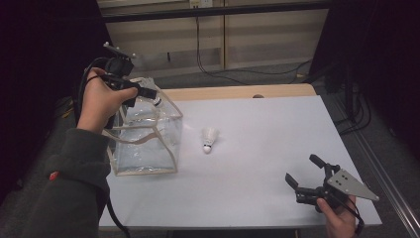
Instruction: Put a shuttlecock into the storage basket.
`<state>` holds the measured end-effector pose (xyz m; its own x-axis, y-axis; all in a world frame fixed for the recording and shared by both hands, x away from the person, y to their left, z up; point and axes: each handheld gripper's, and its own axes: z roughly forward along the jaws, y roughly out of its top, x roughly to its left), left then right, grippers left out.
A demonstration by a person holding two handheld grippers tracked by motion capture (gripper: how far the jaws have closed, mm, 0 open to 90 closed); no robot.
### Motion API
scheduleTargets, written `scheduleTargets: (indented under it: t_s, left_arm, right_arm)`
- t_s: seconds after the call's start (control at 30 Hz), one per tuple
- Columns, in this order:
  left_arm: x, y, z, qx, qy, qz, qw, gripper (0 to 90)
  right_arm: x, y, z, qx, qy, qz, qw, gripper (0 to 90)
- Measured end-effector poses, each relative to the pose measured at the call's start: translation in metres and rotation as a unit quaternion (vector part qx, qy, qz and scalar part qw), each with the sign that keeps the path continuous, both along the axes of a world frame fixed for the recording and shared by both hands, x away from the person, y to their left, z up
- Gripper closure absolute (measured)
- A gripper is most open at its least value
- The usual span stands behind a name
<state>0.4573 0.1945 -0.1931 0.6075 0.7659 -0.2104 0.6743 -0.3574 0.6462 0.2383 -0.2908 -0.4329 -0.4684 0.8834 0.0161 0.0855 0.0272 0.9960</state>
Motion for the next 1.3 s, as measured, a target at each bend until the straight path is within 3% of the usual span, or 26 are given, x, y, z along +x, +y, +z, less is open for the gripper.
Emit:
scheduleTargets:
  t_s: [1.3]
  left_arm:
    - [0.004, 0.030, -0.003, 0.028, -0.008, 0.036, 0.9990, 88.0]
  right_arm:
    - [0.000, 0.000, 0.000, -0.002, 0.000, 0.000, 1.0000, 1.4]
